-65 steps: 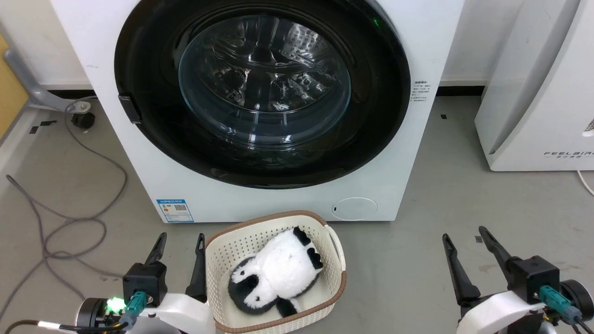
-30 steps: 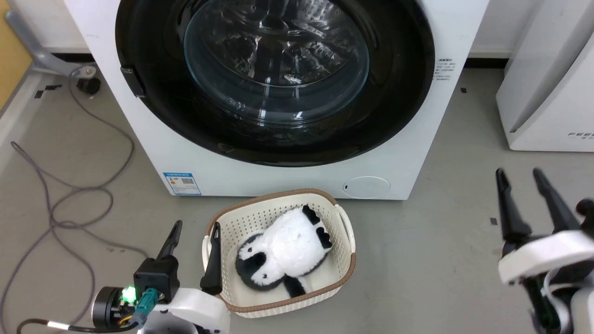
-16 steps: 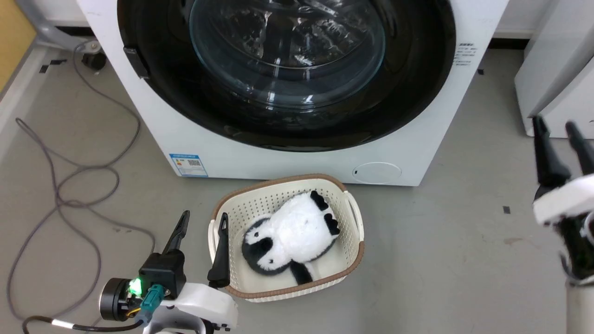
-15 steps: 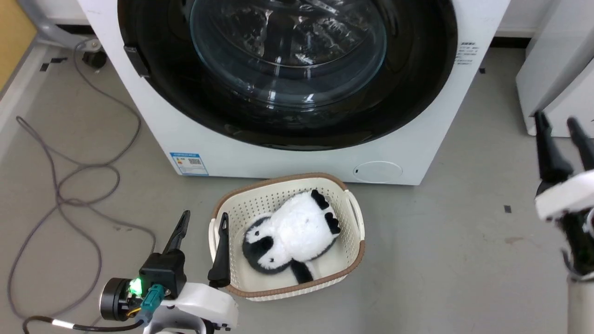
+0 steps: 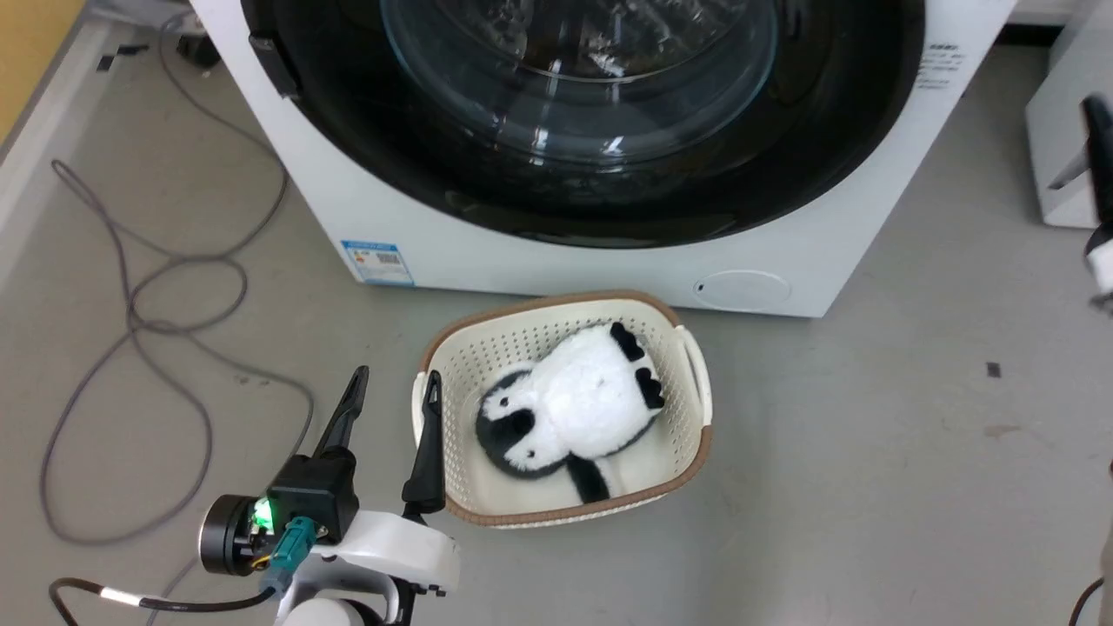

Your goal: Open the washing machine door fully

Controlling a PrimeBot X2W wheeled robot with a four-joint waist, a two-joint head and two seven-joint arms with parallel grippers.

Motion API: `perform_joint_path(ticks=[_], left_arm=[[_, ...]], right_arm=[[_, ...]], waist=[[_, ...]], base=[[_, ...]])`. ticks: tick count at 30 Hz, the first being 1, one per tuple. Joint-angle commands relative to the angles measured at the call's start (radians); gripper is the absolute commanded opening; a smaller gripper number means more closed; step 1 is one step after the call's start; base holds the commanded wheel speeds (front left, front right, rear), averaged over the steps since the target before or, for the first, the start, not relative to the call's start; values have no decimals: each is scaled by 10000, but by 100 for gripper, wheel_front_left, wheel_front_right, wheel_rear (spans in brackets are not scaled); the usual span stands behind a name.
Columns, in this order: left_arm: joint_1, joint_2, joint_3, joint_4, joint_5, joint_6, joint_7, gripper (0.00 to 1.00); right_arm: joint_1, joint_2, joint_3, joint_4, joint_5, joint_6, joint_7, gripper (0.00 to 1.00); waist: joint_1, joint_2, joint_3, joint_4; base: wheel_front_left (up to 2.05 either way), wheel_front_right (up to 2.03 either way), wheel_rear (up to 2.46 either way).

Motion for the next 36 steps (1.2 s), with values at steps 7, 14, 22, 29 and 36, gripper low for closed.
perform_joint_path(ticks=[7,14,22,29,36], left_arm=[[-367,11,-239,52,-174,87,-223,100],[-561,12,-496,59,-326,155,-369,100],[-744,13,-790,5,-464,233,-537,100],[-951,14,-1079,-90,-638,374,-683,100],[-1118,15,-1358,-88,-803,486,-829,100]], right_arm=[[-1430,-168,-536,571,325,-5,576,58],[-2665,-236,-1121,1290,784,-5,1273,0],[-4249,-407,-1794,2547,882,-6,2279,0],[-5175,-534,-2230,3622,702,-6,3484,0],[-5978,-557,-2962,3993,731,-7,4223,0]], waist=[[-1,0,410,308],[-1,0,780,645],[-1,0,1189,1054],[-1,0,1524,1382],[-1,0,1801,1753]], base=[[0,0,0],[0,0,0],[0,0,0],[0,0,0],[0,0,0]])
